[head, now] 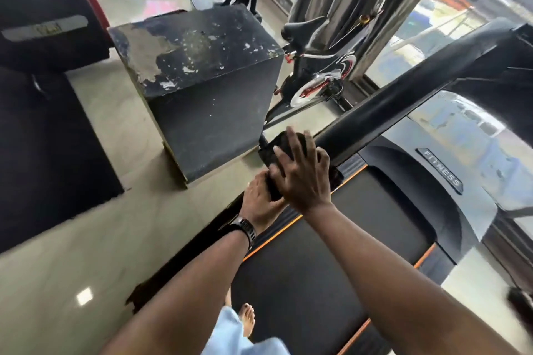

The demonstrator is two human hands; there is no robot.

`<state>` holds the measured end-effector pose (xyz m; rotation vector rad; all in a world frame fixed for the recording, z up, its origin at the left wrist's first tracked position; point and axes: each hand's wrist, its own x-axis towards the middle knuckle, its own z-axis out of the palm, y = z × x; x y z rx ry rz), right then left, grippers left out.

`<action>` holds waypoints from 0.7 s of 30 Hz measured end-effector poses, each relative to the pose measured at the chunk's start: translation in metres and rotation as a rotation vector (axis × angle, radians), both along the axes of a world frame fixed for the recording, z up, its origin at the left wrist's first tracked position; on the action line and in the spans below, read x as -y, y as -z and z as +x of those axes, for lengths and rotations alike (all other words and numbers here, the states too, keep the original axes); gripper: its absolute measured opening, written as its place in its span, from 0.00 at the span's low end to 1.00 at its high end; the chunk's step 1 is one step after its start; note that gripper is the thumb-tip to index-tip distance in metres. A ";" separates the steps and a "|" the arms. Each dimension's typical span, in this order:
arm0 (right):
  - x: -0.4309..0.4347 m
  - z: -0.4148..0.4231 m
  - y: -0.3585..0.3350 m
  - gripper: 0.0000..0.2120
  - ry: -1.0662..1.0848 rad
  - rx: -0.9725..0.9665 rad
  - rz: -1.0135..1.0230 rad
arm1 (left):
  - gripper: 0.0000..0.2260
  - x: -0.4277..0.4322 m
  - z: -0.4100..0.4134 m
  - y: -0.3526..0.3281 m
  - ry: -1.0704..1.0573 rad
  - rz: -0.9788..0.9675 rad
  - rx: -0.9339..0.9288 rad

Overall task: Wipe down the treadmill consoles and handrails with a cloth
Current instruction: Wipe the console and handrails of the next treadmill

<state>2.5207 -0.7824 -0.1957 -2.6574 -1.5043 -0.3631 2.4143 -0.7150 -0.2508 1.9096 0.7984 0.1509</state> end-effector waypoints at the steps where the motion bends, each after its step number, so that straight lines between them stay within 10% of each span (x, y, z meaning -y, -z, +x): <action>1: 0.001 -0.004 0.004 0.25 -0.040 0.013 -0.066 | 0.44 0.001 -0.003 0.007 0.005 0.005 -0.013; 16: -0.013 -0.008 0.015 0.22 -0.449 0.196 -0.474 | 0.53 0.004 -0.007 0.042 -0.082 0.059 -0.132; 21: -0.049 0.011 -0.012 0.21 -0.151 0.046 -0.530 | 0.59 0.005 -0.010 0.046 -0.165 0.049 -0.117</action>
